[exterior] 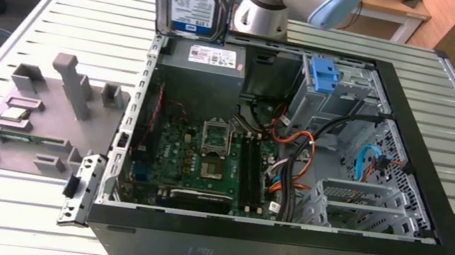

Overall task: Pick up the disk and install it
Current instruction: 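Pick up the disk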

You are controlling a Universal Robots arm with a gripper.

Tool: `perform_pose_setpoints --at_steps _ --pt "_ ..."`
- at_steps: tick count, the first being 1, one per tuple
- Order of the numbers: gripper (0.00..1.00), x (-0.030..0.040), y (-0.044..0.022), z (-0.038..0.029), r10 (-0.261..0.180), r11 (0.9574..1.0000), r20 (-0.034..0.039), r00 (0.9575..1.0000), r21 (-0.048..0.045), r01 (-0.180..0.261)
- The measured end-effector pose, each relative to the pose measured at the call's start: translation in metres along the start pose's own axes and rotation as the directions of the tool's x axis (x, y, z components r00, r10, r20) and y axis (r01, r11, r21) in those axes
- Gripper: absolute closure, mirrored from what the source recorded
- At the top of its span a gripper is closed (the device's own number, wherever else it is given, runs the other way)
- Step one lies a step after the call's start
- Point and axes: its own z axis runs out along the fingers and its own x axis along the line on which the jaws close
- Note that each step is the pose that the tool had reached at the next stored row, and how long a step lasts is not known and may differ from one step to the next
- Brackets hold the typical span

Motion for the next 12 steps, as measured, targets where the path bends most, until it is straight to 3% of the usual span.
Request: perform_pose_setpoints --at_steps 12 --pt "0.65 -0.0019 -0.0482 -0.0006 0.000 1.0000 0.0000 1.0000 0.0000 0.000"
